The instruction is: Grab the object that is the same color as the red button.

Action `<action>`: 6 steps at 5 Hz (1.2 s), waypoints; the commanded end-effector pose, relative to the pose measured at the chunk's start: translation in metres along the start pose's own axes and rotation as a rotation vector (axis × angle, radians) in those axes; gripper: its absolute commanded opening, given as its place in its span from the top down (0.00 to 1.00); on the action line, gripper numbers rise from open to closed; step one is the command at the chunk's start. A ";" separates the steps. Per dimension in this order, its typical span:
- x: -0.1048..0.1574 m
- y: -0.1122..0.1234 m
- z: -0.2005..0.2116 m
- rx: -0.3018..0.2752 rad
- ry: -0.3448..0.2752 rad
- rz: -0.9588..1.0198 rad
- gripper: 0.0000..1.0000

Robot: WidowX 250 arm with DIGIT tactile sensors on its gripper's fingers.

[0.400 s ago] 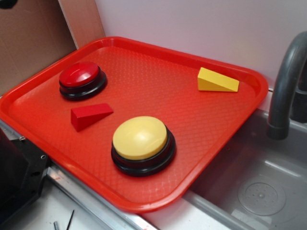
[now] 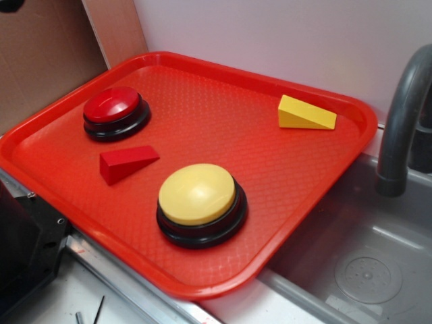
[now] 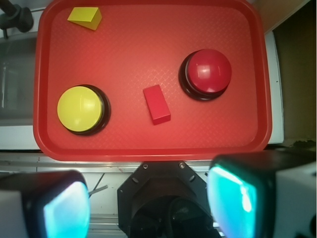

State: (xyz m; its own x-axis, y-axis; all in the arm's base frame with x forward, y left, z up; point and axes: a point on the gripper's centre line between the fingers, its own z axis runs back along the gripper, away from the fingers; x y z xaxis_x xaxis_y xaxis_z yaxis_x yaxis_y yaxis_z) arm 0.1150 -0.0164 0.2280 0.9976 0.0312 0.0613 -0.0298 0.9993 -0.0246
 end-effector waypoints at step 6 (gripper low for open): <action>0.095 0.122 -0.146 0.026 -0.013 0.579 0.00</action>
State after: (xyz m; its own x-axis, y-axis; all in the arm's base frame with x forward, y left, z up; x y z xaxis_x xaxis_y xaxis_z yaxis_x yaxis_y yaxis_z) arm 0.2187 0.1004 0.0785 0.8151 0.5783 0.0327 -0.5777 0.8158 -0.0279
